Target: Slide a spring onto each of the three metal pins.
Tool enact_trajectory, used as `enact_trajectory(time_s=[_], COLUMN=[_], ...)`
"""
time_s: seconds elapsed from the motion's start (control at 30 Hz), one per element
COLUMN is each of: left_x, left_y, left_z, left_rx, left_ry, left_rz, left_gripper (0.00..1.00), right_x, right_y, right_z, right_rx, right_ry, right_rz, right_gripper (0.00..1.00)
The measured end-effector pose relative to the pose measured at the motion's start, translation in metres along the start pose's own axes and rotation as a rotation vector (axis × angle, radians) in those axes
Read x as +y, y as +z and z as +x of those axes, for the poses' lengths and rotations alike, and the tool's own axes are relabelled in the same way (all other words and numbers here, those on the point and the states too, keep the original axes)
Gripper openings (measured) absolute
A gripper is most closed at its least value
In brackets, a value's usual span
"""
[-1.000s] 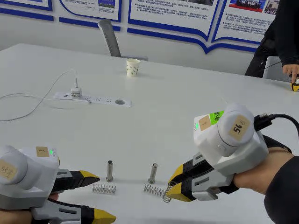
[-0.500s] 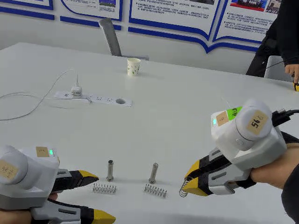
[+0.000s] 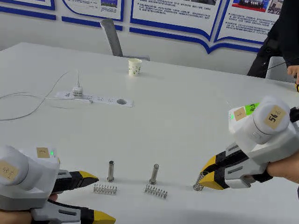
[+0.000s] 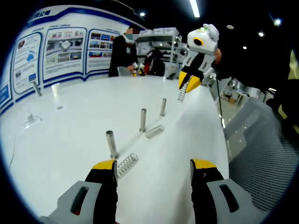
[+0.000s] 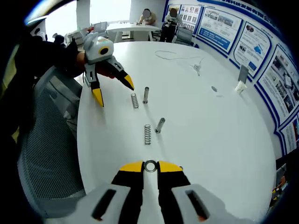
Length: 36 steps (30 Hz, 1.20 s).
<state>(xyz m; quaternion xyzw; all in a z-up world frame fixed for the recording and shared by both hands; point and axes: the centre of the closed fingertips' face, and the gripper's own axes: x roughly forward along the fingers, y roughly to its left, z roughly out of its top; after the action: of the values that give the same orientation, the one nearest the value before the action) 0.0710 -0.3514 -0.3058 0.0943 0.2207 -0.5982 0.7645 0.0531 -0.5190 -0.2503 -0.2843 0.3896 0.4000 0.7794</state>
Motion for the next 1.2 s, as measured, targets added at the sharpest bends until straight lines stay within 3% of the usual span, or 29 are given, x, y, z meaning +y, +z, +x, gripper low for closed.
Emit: enact_trajectory(time_s=[0.53, 1.2], left_x=[0.001, 0.003], left_y=[-0.003, -0.006], left_z=[0.001, 0.000], left_rx=[0.005, 0.011], left_ry=[-0.002, 0.006], left_rz=[-0.008, -0.019], left_gripper=[0.64, 0.64], right_x=[-0.034, -0.053], right_y=[-0.008, -0.012], right_z=[-0.007, 0.007], right_rx=[-0.006, -0.017], right_ry=[-0.066, -0.079], right_rz=[0.054, 0.114], right_gripper=[0.12, 0.12])
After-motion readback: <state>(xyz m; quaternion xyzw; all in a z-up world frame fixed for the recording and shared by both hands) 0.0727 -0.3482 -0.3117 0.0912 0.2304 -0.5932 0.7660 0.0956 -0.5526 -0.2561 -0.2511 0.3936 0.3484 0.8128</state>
